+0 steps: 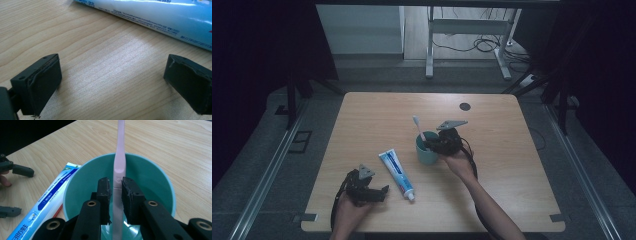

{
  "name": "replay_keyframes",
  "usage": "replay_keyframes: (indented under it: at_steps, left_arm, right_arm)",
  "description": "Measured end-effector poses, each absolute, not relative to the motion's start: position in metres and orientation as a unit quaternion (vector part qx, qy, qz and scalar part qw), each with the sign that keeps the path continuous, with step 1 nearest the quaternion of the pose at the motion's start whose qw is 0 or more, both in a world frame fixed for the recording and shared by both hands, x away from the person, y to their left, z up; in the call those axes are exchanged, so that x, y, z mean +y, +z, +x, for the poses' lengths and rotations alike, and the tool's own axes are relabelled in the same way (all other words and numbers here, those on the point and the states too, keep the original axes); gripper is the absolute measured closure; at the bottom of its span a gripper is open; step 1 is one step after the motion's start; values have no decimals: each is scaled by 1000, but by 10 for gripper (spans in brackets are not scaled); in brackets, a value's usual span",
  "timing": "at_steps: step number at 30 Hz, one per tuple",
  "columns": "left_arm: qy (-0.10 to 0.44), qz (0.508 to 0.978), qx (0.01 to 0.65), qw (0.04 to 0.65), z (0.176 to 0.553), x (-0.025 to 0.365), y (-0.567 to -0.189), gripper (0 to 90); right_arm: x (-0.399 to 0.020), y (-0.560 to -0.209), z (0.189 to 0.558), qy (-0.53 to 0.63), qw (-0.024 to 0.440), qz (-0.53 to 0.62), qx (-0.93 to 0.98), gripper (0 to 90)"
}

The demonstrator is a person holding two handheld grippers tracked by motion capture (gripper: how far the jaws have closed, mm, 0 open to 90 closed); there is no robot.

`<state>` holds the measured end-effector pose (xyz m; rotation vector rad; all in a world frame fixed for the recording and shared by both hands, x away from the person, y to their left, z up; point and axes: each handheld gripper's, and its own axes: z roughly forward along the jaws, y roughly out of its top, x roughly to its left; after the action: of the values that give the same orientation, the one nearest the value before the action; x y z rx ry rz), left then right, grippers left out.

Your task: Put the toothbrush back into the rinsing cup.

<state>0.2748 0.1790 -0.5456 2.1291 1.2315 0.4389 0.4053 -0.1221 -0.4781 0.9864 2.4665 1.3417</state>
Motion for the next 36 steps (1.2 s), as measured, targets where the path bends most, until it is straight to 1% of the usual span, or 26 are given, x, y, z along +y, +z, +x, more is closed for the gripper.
replay_keyframes:
  at_steps: [10,16,17,19,25,26,32,36]
  left_arm:
    - [167,809,467,316,275,179,-546,15]
    - [167,809,467,316,275,179,-546,16]
    - [167,809,468,316,275,179,-546,15]
    - [167,809,468,316,275,179,-546,15]
    - [167,809,467,316,275,179,-546,16]
    - [167,809,466,316,275,179,-546,16]
    - [167,809,466,316,275,179,-546,16]
    - [167,809,466,316,275,179,-546,16]
  right_arm:
    - [-125,-474,401,454,91,323,825,713]
    - [-131,-464,394,458,106,310,826,631]
    - [-134,-460,392,459,111,307,826,598]
    - [-136,-458,391,460,112,305,826,584]
    - [-145,-450,382,463,117,294,828,470]
    - [-147,-449,379,462,116,288,831,439]
    - [-155,-452,371,444,126,272,845,385]
    - [-159,-453,368,443,124,273,845,363]
